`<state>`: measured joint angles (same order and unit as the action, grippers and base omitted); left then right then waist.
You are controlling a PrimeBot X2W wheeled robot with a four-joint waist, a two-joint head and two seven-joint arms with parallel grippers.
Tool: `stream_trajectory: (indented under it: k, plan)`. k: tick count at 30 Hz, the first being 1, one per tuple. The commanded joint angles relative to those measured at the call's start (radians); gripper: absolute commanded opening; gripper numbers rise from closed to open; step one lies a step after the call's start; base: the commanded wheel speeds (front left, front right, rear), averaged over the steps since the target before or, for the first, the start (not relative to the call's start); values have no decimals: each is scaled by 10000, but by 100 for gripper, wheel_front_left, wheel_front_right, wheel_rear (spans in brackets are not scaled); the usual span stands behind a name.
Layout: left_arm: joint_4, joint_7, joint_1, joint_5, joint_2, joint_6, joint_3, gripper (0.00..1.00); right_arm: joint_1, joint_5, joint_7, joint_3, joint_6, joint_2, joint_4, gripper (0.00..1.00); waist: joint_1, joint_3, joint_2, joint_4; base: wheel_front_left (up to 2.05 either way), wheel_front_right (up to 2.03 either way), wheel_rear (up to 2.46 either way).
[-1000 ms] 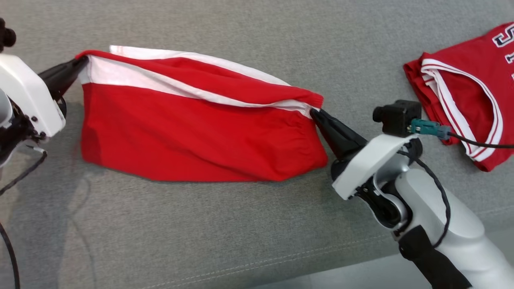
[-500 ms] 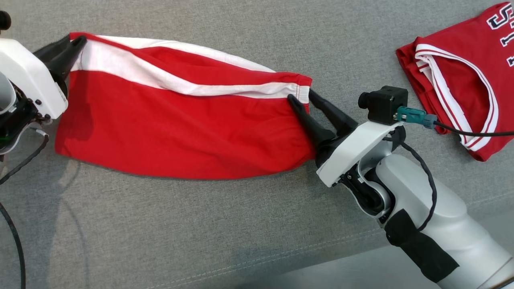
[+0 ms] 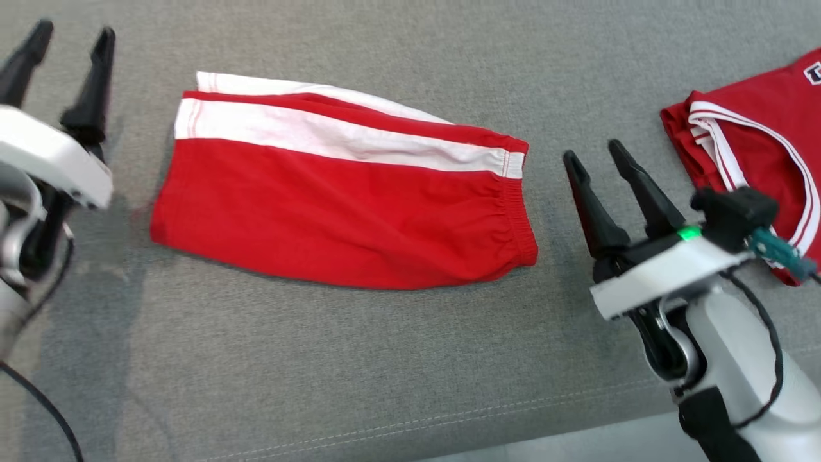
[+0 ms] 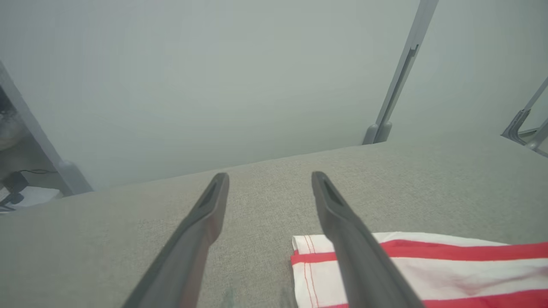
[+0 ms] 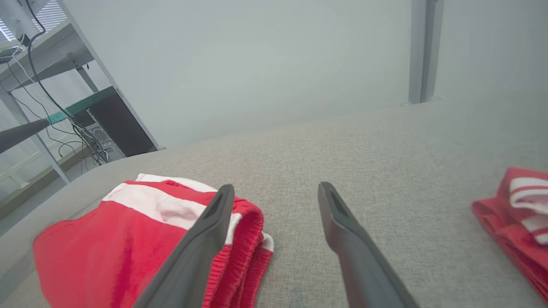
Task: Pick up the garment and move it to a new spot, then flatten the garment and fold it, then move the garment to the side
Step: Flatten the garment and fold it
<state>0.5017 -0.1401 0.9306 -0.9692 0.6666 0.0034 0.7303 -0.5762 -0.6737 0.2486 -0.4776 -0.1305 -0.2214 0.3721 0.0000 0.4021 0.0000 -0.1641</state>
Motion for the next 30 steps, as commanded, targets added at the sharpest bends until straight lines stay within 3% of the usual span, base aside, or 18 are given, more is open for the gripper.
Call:
stream_trajectory:
  k: [1,2,3,9,12,15,20,30]
  plan:
    - [-354,-299,-275,48,384,277,-459,100,636,425,128,236,-2,133,-452,100,0,-260,0,248,0,0,0]
    - [-894,-780,-960,107,405,871,-643,100,1249,1234,129,817,-2,268,-887,100,0,-458,0,412,0,0,0]
    - [-894,-780,-960,107,405,871,-643,100,1249,1234,129,817,-2,268,-887,100,0,-458,0,412,0,0,0]
    - [-3009,-1201,-3407,612,299,2710,-1456,100,2816,2966,130,2193,-2,737,-1921,100,0,-1061,0,915,0,0,0]
    - [-4148,-1211,-4737,1234,65,3388,-2137,100,3473,3518,130,2703,-2,949,-2367,100,0,-1338,0,1088,0,0,0]
    - [-4892,-1213,-5967,1745,-172,3771,-2571,100,4054,3818,131,3019,-2,1132,-2679,100,0,-1586,0,1172,0,0,0]
    - [-5533,-1215,-7485,2254,-469,3995,-3154,100,4836,3885,131,3424,-2,1430,-3050,100,0,-1792,0,1190,0,0,0]
    - [-5251,-876,-7135,2196,-245,3232,-3072,100,4756,3711,131,3298,-2,1635,-2996,100,0,-1567,0,779,0,0,0]
